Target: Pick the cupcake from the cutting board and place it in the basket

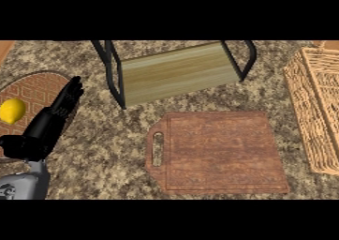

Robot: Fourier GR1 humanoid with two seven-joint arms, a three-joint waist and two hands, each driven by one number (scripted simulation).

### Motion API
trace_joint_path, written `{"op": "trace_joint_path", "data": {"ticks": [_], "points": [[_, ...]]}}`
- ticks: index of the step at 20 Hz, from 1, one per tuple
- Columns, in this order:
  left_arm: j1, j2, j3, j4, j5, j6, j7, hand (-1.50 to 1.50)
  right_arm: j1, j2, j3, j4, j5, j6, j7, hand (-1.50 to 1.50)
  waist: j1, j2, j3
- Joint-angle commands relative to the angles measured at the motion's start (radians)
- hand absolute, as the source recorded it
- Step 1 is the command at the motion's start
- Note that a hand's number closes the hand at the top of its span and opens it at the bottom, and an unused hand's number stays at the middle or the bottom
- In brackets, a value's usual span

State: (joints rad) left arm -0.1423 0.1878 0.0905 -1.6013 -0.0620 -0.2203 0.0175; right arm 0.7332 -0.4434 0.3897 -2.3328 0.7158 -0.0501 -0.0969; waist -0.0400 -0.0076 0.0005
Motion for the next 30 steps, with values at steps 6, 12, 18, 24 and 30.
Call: {"op": "trace_joint_path", "data": {"ticks": [6, 12, 18, 24, 30], "points": [[0.006, 0.023, 0.015, -0.020, 0.011, -0.017, 0.011, 0.00, 0.168, 0.029, -0.082, -0.315, -0.233, -0.030, -0.033, 1.50, -0.002, 0.000, -0.001], [0.031, -0.005, -0.014, -0.036, -0.013, 0.001, -0.005, 0.00, 0.194, 0.024, -0.216, -0.367, -0.226, -0.038, 0.027, 1.50, 0.005, 0.002, -0.003], [-0.006, -0.005, -0.016, -0.024, 0.005, -0.014, 0.019, 0.00, 0.040, 0.057, -0.341, -0.319, -0.325, -0.022, 0.140, 1.50, 0.031, 0.012, -0.004], [-0.018, 0.002, -0.019, -0.024, 0.001, -0.022, 0.010, 0.00, -0.210, 0.081, -0.466, -0.254, -0.339, -0.012, 0.350, 1.50, 0.052, 0.014, -0.005], [-0.026, -0.015, -0.028, -0.004, -0.015, -0.004, 0.009, 0.00, -0.507, 0.051, -0.659, -0.132, -0.472, 0.001, 0.538, 1.50, 0.047, 0.009, -0.004]]}}
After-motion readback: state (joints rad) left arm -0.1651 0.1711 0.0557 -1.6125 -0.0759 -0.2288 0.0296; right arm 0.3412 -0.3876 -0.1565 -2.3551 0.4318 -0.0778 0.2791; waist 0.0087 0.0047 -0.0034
